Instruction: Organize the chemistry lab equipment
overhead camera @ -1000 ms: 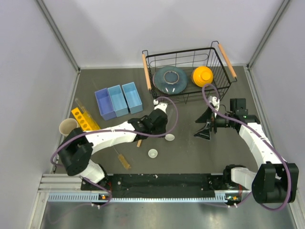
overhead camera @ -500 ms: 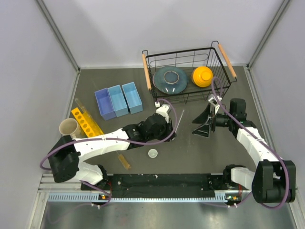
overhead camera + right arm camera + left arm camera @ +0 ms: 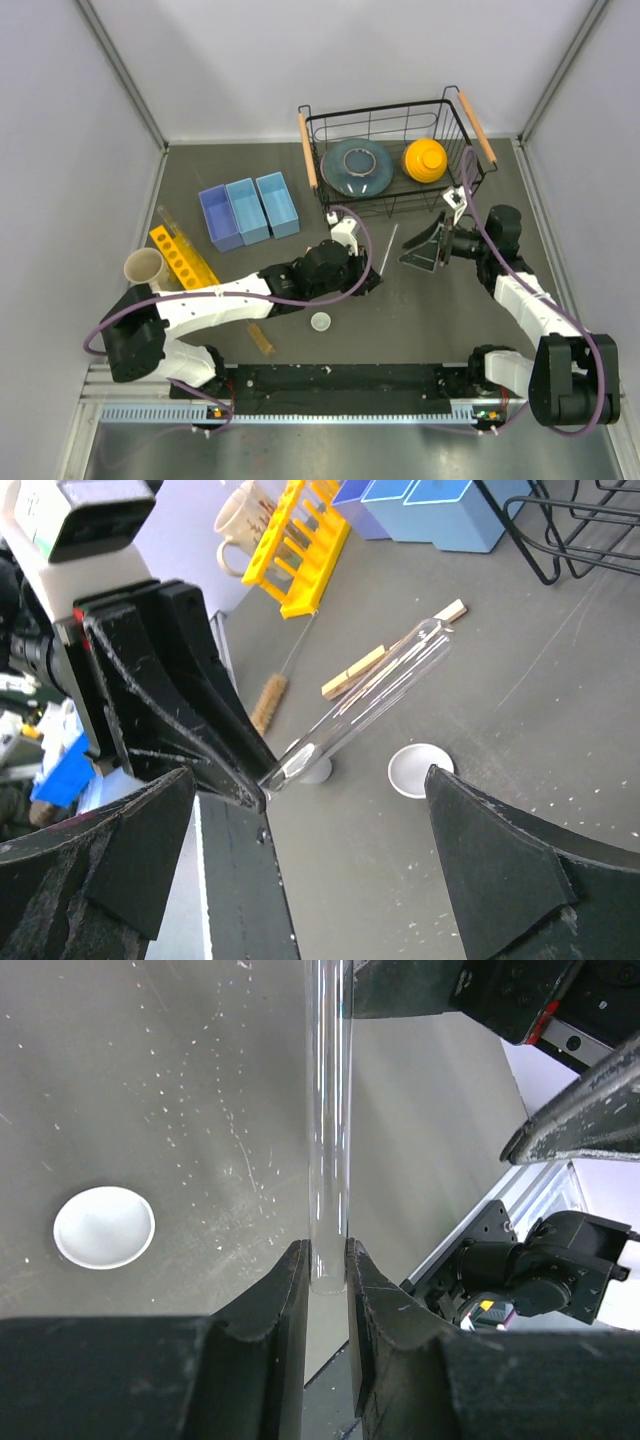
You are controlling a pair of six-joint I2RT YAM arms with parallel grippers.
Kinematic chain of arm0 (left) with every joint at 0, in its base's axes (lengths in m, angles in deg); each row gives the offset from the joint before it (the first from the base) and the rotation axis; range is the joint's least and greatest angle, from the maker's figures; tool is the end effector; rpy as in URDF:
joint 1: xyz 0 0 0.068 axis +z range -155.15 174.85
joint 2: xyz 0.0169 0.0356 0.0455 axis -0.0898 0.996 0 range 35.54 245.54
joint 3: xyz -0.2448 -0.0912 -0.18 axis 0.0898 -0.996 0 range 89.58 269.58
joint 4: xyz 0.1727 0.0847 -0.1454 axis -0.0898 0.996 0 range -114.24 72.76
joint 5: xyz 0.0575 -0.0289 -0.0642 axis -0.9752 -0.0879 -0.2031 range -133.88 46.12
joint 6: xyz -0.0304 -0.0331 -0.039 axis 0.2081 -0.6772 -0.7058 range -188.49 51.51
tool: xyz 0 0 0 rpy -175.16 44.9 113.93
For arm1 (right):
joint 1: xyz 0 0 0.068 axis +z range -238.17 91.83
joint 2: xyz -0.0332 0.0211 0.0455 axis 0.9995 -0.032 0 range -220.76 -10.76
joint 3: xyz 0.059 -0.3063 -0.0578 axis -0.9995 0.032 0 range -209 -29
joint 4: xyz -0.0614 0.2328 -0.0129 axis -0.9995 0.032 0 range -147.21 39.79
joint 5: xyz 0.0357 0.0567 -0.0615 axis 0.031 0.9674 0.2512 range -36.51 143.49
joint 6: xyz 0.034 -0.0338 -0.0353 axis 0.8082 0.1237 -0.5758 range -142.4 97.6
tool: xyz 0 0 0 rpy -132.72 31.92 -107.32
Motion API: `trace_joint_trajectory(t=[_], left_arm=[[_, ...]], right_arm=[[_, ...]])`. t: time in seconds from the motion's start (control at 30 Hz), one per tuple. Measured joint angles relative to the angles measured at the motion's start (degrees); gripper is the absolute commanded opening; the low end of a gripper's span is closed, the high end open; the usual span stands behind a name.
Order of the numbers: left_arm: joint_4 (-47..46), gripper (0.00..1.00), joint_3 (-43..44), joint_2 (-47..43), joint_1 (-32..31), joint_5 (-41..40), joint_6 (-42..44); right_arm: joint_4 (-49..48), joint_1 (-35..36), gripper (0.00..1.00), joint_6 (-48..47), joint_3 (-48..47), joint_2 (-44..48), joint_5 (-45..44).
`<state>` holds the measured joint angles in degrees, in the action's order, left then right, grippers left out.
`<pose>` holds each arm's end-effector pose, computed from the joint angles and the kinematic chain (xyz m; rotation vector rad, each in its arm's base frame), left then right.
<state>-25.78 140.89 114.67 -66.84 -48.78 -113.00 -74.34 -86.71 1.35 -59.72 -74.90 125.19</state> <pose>0.1419 -0.2556 0.3146 0.2710 2.1867 -1.0379 0.1874 0.0462 0.2947 -0.5619 1.8048 1.4440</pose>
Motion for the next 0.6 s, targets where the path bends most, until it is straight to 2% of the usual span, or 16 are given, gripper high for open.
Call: trace_joint_trajectory(t=[0.23,0.43,0.6], left_arm=[[-1.53,0.11,0.68,0.57,-0.09,0.00,-0.87],[-1.99,0.11,1.79,1.18,-0.28,-0.57,-2.14],[-3.17,0.11,2.10,1.29,-0.31,-1.62,-3.63]], right_arm=[[-5.40,0.02,0.97,11.87,0.00,0.00,-4.48],[-7.80,0.63,0.88,17.33,0.00,-0.39,-6.62],[-7.67,3.43,0.78,18.78,0.00,-2.08,-8.35]])
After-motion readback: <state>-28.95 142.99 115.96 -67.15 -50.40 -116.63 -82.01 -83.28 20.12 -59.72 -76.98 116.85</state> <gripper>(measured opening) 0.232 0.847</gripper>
